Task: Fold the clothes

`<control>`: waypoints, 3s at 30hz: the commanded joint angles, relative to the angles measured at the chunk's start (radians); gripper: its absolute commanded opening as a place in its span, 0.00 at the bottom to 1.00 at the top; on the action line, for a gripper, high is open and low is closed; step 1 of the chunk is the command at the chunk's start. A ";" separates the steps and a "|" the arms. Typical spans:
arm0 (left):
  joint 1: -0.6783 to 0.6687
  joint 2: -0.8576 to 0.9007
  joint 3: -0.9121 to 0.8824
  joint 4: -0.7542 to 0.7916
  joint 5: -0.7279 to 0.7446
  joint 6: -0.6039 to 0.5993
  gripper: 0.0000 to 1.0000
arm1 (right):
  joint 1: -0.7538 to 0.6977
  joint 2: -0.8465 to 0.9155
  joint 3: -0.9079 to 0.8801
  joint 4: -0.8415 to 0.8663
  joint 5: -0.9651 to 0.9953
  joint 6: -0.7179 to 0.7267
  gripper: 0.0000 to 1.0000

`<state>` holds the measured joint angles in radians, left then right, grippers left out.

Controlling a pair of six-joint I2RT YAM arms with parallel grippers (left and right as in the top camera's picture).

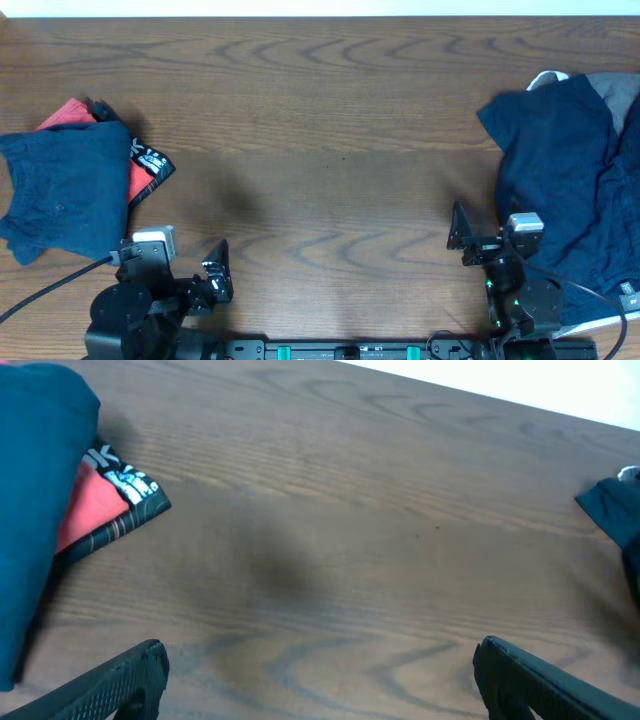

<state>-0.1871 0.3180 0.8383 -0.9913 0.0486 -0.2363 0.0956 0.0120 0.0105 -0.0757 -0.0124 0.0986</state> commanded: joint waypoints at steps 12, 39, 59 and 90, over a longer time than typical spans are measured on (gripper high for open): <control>-0.002 -0.001 -0.005 -0.002 -0.008 -0.005 0.98 | -0.013 -0.007 -0.005 0.003 -0.015 -0.074 0.99; -0.002 -0.001 -0.005 -0.002 -0.008 -0.005 0.98 | -0.013 -0.007 -0.005 0.003 -0.015 -0.074 0.99; 0.165 -0.262 -0.387 0.210 -0.008 0.040 0.98 | -0.013 -0.007 -0.005 0.003 -0.015 -0.074 0.99; 0.166 -0.314 -0.834 0.923 -0.008 0.154 0.98 | -0.013 -0.007 -0.005 0.003 -0.014 -0.074 0.99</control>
<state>-0.0269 0.0109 0.0235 -0.0364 0.0486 -0.0998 0.0956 0.0116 0.0093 -0.0711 -0.0257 0.0399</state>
